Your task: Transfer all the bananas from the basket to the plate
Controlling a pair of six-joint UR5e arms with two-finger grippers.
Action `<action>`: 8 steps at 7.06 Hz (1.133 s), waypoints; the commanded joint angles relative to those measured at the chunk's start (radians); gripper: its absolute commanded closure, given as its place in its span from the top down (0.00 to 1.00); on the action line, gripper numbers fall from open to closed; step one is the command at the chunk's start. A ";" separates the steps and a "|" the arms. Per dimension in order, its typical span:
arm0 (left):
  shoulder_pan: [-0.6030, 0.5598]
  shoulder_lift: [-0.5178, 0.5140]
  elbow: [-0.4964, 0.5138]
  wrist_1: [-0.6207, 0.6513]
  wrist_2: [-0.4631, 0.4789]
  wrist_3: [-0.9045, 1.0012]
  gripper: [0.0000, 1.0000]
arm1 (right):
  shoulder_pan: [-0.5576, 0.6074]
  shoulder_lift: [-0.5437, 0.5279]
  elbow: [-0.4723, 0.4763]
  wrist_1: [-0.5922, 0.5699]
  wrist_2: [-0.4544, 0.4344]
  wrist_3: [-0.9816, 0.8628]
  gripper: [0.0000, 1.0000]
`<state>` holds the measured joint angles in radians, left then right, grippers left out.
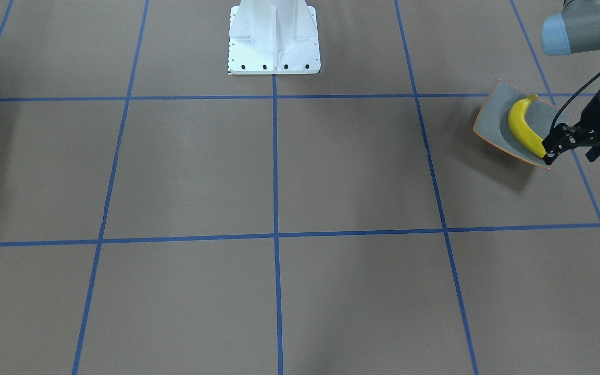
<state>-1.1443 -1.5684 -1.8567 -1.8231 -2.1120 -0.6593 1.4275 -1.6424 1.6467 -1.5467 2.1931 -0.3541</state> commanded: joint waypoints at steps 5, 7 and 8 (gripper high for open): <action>0.003 -0.004 0.002 -0.007 -0.005 0.001 1.00 | 0.042 -0.048 0.032 -0.190 -0.021 -0.230 0.95; 0.005 -0.005 0.002 -0.008 -0.005 0.001 1.00 | 0.040 -0.059 0.024 -0.191 -0.021 -0.224 0.82; 0.005 -0.010 0.002 -0.008 -0.005 0.001 1.00 | 0.040 -0.065 0.018 -0.191 -0.021 -0.224 0.82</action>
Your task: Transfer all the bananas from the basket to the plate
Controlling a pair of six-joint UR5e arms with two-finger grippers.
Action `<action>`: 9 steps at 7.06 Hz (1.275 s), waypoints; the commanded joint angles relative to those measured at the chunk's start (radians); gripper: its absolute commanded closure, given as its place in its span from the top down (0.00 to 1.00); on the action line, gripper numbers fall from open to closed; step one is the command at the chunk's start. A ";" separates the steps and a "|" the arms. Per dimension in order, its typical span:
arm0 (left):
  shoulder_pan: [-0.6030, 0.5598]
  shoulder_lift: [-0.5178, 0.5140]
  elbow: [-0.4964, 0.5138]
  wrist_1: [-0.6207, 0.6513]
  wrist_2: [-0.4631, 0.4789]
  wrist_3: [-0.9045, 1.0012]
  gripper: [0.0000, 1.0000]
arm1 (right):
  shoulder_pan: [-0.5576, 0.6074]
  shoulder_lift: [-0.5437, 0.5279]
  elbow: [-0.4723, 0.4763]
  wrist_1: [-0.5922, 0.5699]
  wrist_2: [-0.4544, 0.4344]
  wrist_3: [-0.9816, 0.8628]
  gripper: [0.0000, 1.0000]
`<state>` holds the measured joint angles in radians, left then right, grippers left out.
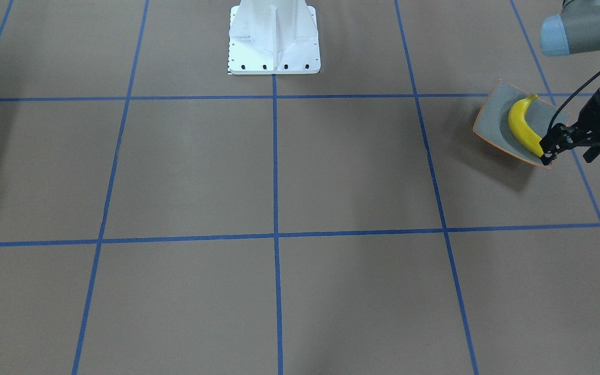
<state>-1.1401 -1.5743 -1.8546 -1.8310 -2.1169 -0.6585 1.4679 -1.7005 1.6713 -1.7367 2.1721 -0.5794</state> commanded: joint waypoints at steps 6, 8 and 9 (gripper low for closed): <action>0.003 -0.013 -0.003 -0.001 0.000 -0.003 1.00 | -0.009 -0.016 -0.050 0.005 0.003 -0.007 0.83; 0.003 -0.016 -0.006 0.001 0.000 -0.006 1.00 | -0.029 -0.015 -0.065 0.009 0.003 -0.002 0.80; 0.003 -0.016 -0.005 0.001 0.000 -0.006 1.00 | -0.032 -0.013 -0.067 0.009 0.005 -0.002 0.74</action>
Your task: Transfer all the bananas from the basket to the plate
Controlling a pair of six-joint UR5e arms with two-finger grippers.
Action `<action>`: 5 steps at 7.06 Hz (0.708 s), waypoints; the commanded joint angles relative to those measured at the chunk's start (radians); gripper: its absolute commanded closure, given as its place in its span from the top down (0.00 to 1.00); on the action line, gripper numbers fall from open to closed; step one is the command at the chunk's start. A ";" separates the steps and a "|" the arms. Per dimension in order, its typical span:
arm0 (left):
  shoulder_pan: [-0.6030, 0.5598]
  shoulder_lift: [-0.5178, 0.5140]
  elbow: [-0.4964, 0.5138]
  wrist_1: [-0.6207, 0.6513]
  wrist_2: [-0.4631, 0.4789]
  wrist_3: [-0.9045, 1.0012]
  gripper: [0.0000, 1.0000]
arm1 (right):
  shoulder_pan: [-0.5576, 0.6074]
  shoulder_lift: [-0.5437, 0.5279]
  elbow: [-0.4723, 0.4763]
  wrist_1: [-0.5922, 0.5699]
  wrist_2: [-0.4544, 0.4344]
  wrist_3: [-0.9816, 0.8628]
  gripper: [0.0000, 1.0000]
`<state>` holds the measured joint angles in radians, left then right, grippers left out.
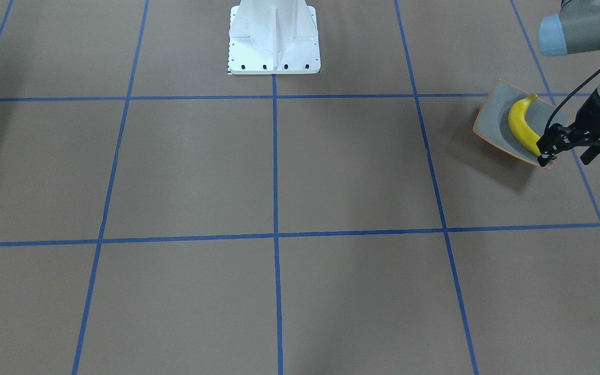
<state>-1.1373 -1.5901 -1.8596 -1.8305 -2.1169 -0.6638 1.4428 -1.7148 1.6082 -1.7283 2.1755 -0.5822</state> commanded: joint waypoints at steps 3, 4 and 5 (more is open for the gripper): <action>0.001 -0.001 -0.001 0.000 0.000 -0.002 1.00 | -0.016 0.001 -0.005 0.001 0.001 0.004 0.61; 0.001 -0.001 0.000 0.000 0.000 -0.002 1.00 | -0.018 0.001 -0.005 0.000 0.001 0.004 0.62; 0.001 -0.002 0.000 0.000 0.000 -0.002 1.00 | -0.019 0.001 -0.007 0.000 0.001 0.004 0.62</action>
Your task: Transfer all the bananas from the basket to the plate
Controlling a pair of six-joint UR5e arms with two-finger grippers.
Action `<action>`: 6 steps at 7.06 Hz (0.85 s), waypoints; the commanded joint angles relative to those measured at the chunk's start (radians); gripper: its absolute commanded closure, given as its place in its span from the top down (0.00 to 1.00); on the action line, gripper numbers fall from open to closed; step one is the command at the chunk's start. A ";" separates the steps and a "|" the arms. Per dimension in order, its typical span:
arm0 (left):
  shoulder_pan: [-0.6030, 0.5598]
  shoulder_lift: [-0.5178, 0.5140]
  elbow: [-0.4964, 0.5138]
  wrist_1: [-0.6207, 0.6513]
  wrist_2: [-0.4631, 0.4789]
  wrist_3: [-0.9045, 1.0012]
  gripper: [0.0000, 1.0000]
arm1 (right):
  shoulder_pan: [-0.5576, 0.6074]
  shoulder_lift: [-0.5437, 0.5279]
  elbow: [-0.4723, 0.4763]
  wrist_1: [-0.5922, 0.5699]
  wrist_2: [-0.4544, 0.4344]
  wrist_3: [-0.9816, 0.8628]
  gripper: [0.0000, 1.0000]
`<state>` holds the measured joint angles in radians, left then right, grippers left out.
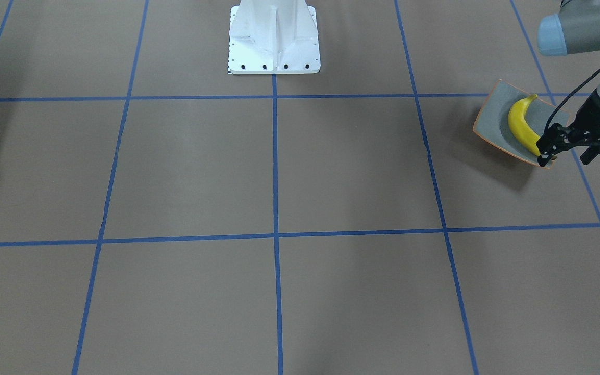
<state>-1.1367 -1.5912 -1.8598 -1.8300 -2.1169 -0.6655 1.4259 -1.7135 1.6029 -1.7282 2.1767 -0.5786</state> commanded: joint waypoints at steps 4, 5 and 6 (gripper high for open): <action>0.002 -0.001 -0.001 0.000 0.000 -0.002 1.00 | -0.004 0.000 -0.011 0.001 -0.002 -0.004 0.63; 0.002 -0.001 -0.002 0.000 0.000 -0.003 1.00 | -0.004 0.000 -0.017 0.001 -0.002 -0.004 0.63; 0.002 -0.001 -0.002 0.000 0.000 -0.003 1.00 | -0.004 0.000 -0.018 0.001 -0.002 -0.004 0.62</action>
<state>-1.1352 -1.5922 -1.8613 -1.8300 -2.1169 -0.6682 1.4221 -1.7135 1.5889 -1.7275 2.1754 -0.5826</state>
